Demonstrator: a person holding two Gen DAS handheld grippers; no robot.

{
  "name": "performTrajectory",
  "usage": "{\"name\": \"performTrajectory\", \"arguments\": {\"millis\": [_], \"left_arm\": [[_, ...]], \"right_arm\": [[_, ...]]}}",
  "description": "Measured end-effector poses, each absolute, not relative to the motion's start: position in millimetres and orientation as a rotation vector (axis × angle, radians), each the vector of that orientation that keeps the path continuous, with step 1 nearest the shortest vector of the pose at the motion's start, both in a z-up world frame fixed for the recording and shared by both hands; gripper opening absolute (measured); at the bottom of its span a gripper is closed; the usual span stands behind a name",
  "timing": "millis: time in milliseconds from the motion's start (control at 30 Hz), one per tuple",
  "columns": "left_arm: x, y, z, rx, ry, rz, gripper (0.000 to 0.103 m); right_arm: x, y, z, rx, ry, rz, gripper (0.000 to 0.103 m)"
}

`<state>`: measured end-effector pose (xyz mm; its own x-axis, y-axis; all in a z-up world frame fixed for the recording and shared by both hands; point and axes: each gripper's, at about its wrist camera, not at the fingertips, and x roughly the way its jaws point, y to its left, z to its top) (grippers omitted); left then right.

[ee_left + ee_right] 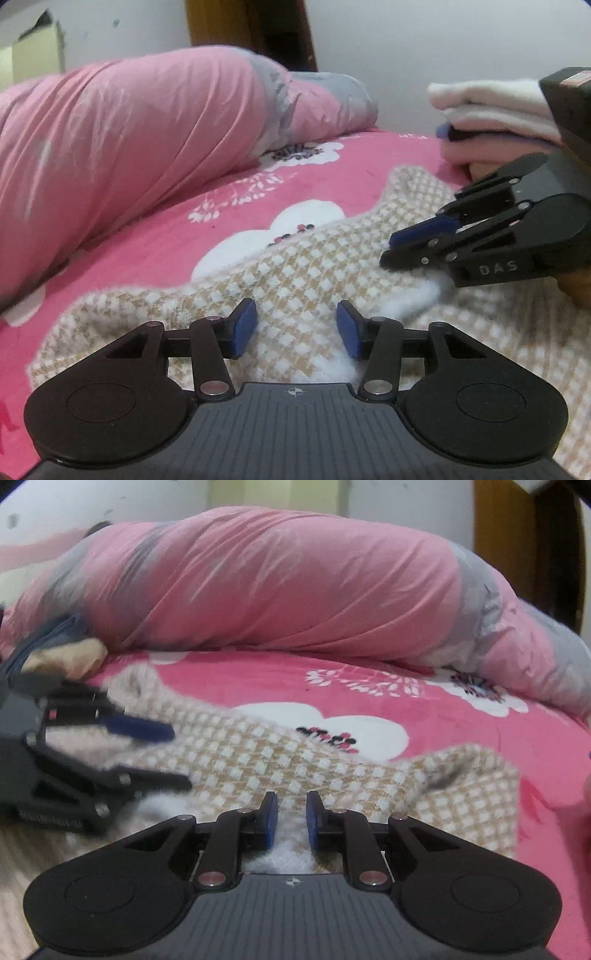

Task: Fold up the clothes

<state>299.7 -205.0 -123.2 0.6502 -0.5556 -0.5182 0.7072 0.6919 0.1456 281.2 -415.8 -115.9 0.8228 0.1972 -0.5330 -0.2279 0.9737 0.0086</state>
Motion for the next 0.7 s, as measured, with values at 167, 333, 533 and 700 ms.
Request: {"name": "performTrajectory", "arguments": {"millis": [167,333,533,700], "left_arm": [[318.2,-206.4,-123.3,0.335,0.503,-0.738,0.053],[320.6,-204.4,-127.2,0.323,0.508,-0.727,0.054],[313.9,-203.6,-132.1,0.297,0.502,-0.704,0.054],[301.6,-210.0,-134.1,0.321,0.475,-0.638,0.055]], "right_arm": [[299.3,-397.8,-122.0,-0.077,0.623,0.21,0.019],[281.8,-397.8,-130.8,-0.072,0.583,0.199,0.019],[261.7,-400.1,-140.3,-0.057,0.535,0.189,0.019],[265.5,-400.7,-139.6,-0.04,0.556,0.179,0.019]]}}
